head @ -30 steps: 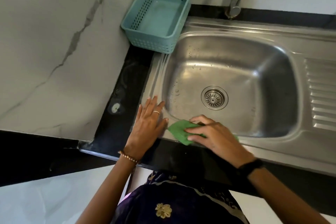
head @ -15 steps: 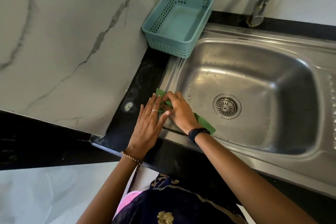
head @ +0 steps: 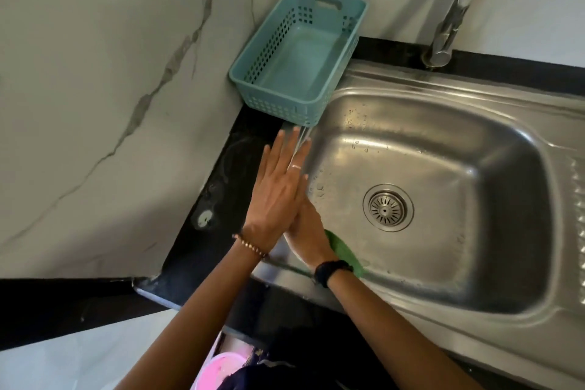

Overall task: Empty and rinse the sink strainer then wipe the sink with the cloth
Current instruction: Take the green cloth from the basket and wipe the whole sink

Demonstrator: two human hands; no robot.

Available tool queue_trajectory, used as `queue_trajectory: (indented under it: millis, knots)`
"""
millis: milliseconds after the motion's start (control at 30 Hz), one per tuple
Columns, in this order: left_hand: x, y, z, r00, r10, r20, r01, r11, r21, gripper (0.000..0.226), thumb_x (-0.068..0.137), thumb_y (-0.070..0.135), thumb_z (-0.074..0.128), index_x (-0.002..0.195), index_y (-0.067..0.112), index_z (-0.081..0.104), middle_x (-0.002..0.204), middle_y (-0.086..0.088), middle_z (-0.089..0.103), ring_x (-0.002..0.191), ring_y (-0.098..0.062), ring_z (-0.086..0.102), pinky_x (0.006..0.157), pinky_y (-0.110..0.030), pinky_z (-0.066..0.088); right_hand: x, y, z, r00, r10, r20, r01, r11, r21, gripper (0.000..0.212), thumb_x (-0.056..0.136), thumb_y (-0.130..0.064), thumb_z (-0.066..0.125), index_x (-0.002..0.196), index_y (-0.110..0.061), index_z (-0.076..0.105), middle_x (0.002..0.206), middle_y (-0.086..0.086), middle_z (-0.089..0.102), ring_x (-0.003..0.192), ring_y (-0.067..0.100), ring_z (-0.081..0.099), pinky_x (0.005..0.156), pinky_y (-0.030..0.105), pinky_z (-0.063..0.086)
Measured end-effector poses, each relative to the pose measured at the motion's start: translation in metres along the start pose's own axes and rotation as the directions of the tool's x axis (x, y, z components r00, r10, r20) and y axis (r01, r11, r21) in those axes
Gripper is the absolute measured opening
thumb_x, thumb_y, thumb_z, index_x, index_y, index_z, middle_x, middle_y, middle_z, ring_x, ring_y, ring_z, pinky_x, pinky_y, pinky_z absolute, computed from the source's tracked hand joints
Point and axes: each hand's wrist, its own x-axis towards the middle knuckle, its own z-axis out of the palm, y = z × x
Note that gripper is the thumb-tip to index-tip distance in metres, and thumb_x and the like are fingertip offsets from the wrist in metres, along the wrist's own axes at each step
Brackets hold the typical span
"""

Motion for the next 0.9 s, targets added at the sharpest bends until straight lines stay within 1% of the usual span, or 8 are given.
queue_trajectory:
  millis: [67,133,233,333,500,633,767,900]
  knots:
    - [0.035,0.01,-0.002,0.994,0.078,-0.073,-0.069,0.991,0.112,0.056,0.096,0.011,0.04,0.146,0.018,0.018,0.155,0.0,0.0,0.14,-0.019,-0.012,0.115,-0.036,-0.007,0.015,-0.002,-0.004,0.999,-0.009,-0.038,0.016,0.981,0.192,0.015,0.091,-0.003,0.049,0.1,-0.009,0.058,0.086,0.001,0.061,0.078,-0.001,0.053,0.072,0.022,0.043]
    - [0.071,0.018,-0.003,0.985,0.125,-0.119,-0.101,0.977,0.185,0.055,0.094,0.008,0.043,0.145,0.018,0.024,0.156,-0.005,0.012,0.144,-0.025,0.0,0.115,-0.038,-0.003,0.035,-0.002,-0.01,0.998,0.015,-0.066,0.004,0.959,0.283,0.016,0.09,-0.004,0.049,0.089,-0.018,0.056,0.085,0.001,0.06,0.079,0.009,0.056,0.069,0.03,0.046]
    - [0.116,0.024,-0.001,0.993,0.091,-0.071,-0.07,0.964,0.256,0.055,0.097,0.018,0.038,0.147,0.023,0.015,0.158,-0.006,0.008,0.146,-0.025,0.002,0.117,-0.041,-0.004,0.079,-0.005,-0.032,0.981,0.119,-0.151,-0.069,0.952,0.297,0.014,0.092,-0.007,0.048,0.09,-0.001,0.061,0.095,0.018,0.067,0.087,0.032,0.063,0.077,0.045,0.05]
    - [0.138,0.021,0.003,0.999,0.021,-0.047,-0.006,0.957,0.288,0.058,0.096,0.024,0.039,0.147,0.027,0.011,0.158,-0.004,0.01,0.143,-0.021,0.02,0.117,-0.045,0.006,0.114,-0.009,-0.052,0.977,0.118,-0.179,-0.066,0.96,0.273,0.017,0.091,-0.003,0.051,0.079,-0.003,0.064,0.081,0.012,0.068,0.072,0.024,0.061,0.067,0.042,0.05]
    - [0.142,0.017,-0.011,0.987,-0.038,-0.154,0.05,0.996,0.073,0.063,0.088,0.016,0.052,0.144,0.023,0.026,0.134,-0.006,0.055,0.112,-0.023,0.057,0.106,-0.044,0.036,0.088,0.001,-0.037,0.993,0.105,-0.051,-0.072,0.895,0.441,0.014,0.087,0.002,0.053,0.083,-0.009,0.061,0.083,0.001,0.065,0.073,-0.004,0.063,0.067,0.009,0.05]
    - [0.141,0.025,-0.023,0.974,-0.02,-0.224,0.021,1.0,-0.001,0.059,0.088,0.015,0.056,0.142,0.023,0.033,0.073,-0.006,0.062,0.064,-0.022,0.057,0.079,-0.041,0.05,0.067,0.017,-0.016,0.993,0.117,0.005,-0.106,0.88,0.463,0.007,0.086,-0.007,0.063,0.092,-0.008,0.065,0.106,0.019,0.06,0.094,0.023,0.065,0.089,0.039,0.055]
    - [0.145,0.026,-0.028,0.961,-0.035,-0.275,0.016,0.997,-0.071,0.061,0.086,0.018,0.058,0.142,0.023,0.033,0.074,-0.012,0.066,0.06,-0.024,0.06,0.058,-0.033,0.05,0.103,0.013,-0.035,0.987,0.131,-0.097,-0.073,0.888,0.454,0.009,0.087,-0.008,0.058,0.087,-0.009,0.067,0.101,0.016,0.064,0.088,0.017,0.065,0.08,0.025,0.054]
    - [0.143,0.027,-0.026,0.952,-0.03,-0.305,0.011,0.998,-0.064,0.063,0.083,0.017,0.062,0.14,0.022,0.036,0.085,-0.016,0.069,0.066,-0.03,0.065,0.058,-0.038,0.056,0.161,0.007,-0.075,0.972,0.037,-0.234,0.034,0.957,0.289,0.023,0.091,-0.004,0.046,0.079,-0.008,0.065,0.088,0.012,0.066,0.077,0.01,0.061,0.066,0.022,0.048]
